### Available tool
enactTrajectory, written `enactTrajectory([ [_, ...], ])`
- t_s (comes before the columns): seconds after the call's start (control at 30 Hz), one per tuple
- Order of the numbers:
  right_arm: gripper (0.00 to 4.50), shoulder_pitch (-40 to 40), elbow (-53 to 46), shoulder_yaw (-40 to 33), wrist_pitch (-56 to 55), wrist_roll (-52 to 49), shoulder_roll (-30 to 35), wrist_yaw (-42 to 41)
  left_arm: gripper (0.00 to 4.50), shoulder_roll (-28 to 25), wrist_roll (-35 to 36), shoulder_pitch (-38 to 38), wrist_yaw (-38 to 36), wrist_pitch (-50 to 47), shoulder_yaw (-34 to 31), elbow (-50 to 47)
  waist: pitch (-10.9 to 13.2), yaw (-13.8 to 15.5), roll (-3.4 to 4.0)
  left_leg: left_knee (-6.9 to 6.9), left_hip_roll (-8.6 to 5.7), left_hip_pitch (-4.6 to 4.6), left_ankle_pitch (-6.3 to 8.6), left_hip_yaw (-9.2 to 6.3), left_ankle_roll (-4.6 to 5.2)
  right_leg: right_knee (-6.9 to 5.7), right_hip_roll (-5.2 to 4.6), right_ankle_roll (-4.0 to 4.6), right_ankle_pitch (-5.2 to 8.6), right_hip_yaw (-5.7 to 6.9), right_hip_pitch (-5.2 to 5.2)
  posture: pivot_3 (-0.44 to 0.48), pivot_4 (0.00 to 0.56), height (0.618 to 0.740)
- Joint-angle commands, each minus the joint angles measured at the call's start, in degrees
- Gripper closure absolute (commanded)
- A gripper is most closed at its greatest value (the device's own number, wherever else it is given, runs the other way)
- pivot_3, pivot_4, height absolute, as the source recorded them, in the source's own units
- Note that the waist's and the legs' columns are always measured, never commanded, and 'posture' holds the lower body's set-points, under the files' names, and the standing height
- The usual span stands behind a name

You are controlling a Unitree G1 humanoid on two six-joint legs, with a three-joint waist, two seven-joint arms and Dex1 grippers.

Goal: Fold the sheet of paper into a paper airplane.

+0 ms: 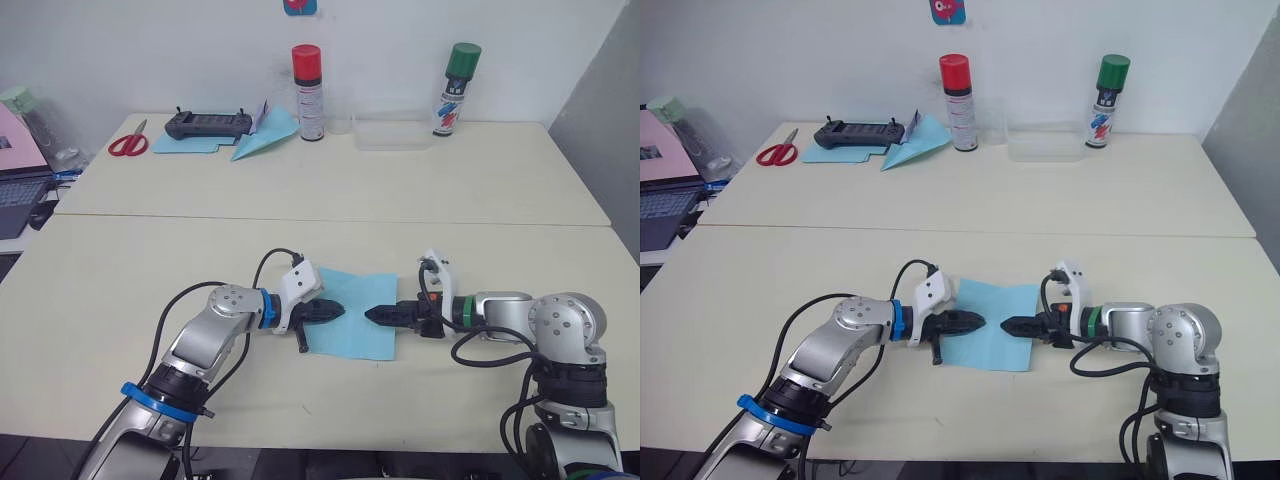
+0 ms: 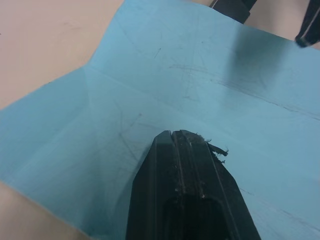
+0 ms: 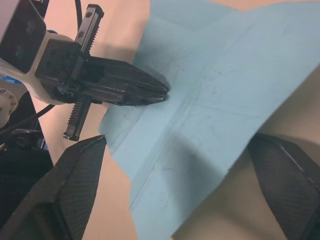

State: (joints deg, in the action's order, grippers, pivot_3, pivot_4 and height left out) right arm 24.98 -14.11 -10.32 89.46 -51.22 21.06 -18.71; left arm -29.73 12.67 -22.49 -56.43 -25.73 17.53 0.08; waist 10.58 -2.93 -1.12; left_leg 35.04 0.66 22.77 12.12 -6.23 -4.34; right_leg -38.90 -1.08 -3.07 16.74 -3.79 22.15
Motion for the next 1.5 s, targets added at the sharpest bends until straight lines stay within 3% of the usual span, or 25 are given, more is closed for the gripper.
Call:
enactTrajectory([
  [0.03,0.01,-0.9,-0.8,-1.6,-3.6,2.5,1.2,0.6,4.50,-0.1,-1.7,1.3,1.1,-1.4,0.8,1.2,0.0,0.0,0.00,0.00,0.00,0.00,0.00,0.00,0.00,0.00,0.00,0.00,0.00,0.00,0.00,0.000,0.150,0.740],
  [0.37,0.01,-2.5,-0.7,5.3,-18.2,11.5,-2.2,3.3,4.50,0.4,-1.9,0.4,1.2,-1.2,1.1,2.1,0.0,0.0,-0.01,0.01,-0.01,-0.05,-0.04,0.04,0.05,0.00,0.00,-0.07,-0.06,-0.07,-0.02,0.000,0.150,0.740],
  [0.47,0.01,-3.0,-0.2,7.2,-22.8,15.5,0.2,2.5,4.50,0.3,-1.9,0.6,1.2,-1.2,1.2,1.8,0.0,0.0,-0.01,0.02,-0.04,-0.05,-0.06,0.05,0.07,0.01,0.00,-0.07,-0.07,-0.14,-0.03,0.000,0.150,0.740],
  [0.6,0.01,-2.1,0.1,14.2,-39.4,26.7,8.0,-1.6,4.50,0.2,-1.9,0.9,1.4,-1.4,1.2,1.3,0.0,0.2,-0.01,0.02,-0.09,0.00,-0.06,0.06,0.07,0.07,-0.02,-0.08,-0.07,-0.14,-0.01,0.000,0.150,0.740],
  [0.73,0.01,-0.3,-3.7,14.8,-45.2,24.4,6.5,-7.8,4.50,0.3,-2.1,0.9,1.7,-1.5,1.2,1.4,0.0,0.0,-0.01,-0.01,-0.04,0.02,-0.06,0.07,0.08,0.08,0.01,-0.08,-0.07,-0.16,0.05,0.000,0.150,0.740],
  [0.83,0.63,-1.6,-5.5,17.9,-45.8,24.3,5.7,-11.5,4.50,0.5,-2.1,0.6,1.7,-1.6,1.3,1.6,0.0,-0.2,-0.01,-0.04,-0.01,0.01,-0.06,0.01,0.08,0.04,0.04,-0.08,-0.07,-0.12,0.04,0.000,0.150,0.740],
  [1.07,3.24,-4.3,-3.2,25.0,-45.1,26.8,4.6,-15.0,4.50,1.5,-2.2,-0.3,2.1,-2.1,1.7,2.1,0.0,0.1,-0.03,-0.01,-0.06,0.06,-0.06,0.03,0.08,0.10,-0.02,-0.08,-0.07,-0.13,0.04,0.000,0.150,0.740],
  [1.17,4.30,-5.9,-2.1,29.2,-44.7,30.5,8.8,-17.2,4.50,1.6,-2.2,0.1,2.1,-2.2,1.8,1.8,0.0,0.5,-0.03,0.01,-0.07,0.04,-0.06,0.02,0.07,0.08,-0.02,-0.08,-0.07,-0.13,0.02,0.000,0.150,0.740],
  [1.2,4.46,-6.4,-1.6,29.4,-44.7,31.4,9.7,-17.1,4.50,1.6,-2.3,0.1,2.1,-2.1,1.8,1.8,0.0,0.6,-0.03,0.01,-0.07,0.05,-0.06,0.02,0.07,0.09,-0.02,-0.08,-0.07,-0.13,0.02,0.000,0.150,0.740],
  [1.5,4.46,-9.6,1.6,25.1,-50.0,36.9,14.1,-15.4,4.50,1.6,-2.4,0.4,2.7,-1.8,1.7,1.8,-0.1,0.9,-0.06,0.03,-0.08,-0.02,-0.06,0.03,0.07,0.14,-0.02,-0.08,-0.07,-0.13,-0.08,0.000,0.150,0.740],
])
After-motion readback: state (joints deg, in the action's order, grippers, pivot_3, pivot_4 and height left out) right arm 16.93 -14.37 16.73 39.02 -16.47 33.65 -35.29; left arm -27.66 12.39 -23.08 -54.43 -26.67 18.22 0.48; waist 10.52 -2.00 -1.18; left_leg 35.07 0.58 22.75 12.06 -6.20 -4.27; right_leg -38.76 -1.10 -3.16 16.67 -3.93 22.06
